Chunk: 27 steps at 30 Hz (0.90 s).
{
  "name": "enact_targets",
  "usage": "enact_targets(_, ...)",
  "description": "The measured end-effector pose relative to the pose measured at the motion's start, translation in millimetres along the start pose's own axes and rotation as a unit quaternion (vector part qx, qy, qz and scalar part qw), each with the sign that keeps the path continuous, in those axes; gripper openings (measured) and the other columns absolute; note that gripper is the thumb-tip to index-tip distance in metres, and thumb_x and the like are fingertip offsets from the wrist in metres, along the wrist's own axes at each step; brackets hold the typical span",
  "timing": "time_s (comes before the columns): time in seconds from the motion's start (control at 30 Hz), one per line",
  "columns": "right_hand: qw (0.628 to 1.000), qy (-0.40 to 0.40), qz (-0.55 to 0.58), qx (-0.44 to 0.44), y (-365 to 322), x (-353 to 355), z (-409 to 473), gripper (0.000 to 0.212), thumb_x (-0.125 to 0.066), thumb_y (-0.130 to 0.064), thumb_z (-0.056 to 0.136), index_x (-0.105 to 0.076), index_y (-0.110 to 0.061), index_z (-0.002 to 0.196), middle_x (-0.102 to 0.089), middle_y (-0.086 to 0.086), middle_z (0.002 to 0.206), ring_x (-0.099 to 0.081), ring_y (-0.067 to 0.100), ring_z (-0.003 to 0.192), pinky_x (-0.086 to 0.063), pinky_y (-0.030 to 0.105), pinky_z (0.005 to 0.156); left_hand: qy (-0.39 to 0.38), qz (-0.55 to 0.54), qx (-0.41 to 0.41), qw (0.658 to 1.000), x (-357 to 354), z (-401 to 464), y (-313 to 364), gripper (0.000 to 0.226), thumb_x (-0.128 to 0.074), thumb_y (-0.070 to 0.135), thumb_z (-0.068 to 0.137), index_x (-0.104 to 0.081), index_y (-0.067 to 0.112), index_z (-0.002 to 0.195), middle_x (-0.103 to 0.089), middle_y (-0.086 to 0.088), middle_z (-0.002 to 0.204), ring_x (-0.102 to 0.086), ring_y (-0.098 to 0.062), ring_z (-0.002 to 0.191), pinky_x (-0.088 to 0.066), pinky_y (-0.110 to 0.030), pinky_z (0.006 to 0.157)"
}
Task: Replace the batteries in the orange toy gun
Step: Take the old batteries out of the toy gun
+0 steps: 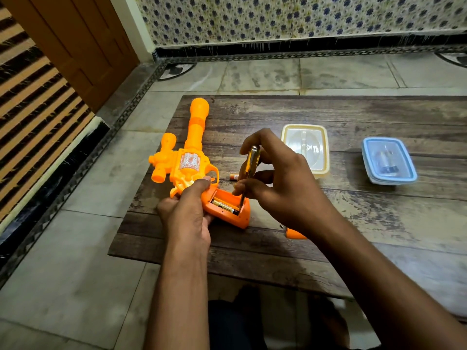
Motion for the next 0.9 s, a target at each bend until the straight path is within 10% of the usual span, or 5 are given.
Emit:
enact_targets(0.27,0.997,0.006,-0.066,0.040,-0.4,-8.7,-3.8,0.037,-0.073,0.008,0.081,-0.050,-0.013,0.101,-0.064,0.002,0.082,-0.071,0.018,0.075,-0.060,0.046,0.065,0.001,0.007,-0.022,1.000,-0.2,-2.7,-0.4,0.045,-0.082,0.001,0.077,-0.058,0.009,0.114,-0.073,-0.022,0.111,-0.076,-0.037,0.094,-0.060,-0.063,0.081)
enact_targets(0.67,0.952,0.180,0.224,-0.105,10.0,-10.5,-17.6,0.034,-0.064,0.017,0.087,-0.043,-0.007,0.099,-0.067,0.022,0.088,-0.078,0.028,0.073,-0.064,0.054,0.066,-0.021,-0.005,-0.003,1.000,2.4,4.9,-0.3,0.038,-0.079,-0.002,0.080,-0.059,0.011,0.109,-0.074,-0.020,0.112,-0.076,-0.034,0.095,-0.060,-0.059,0.081)
enact_targets(0.9,0.975,0.168,0.143,0.000,4.2,-8.0,-8.6,0.035,-0.066,0.015,0.088,-0.046,-0.007,0.107,-0.064,0.017,0.089,-0.076,0.023,0.073,-0.065,0.044,0.068,-0.027,0.000,0.015,1.000,4.0,7.7,-1.1,0.048,-0.081,0.001,0.078,-0.056,0.010,0.118,-0.074,-0.022,0.112,-0.076,-0.035,0.097,-0.060,-0.062,0.082)
Point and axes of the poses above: each hand's wrist, its own z-axis towards the middle knuckle, its own x-axis out of the back of the hand, y = z × x, the point moved 1 cm from there along z, towards the middle knuckle
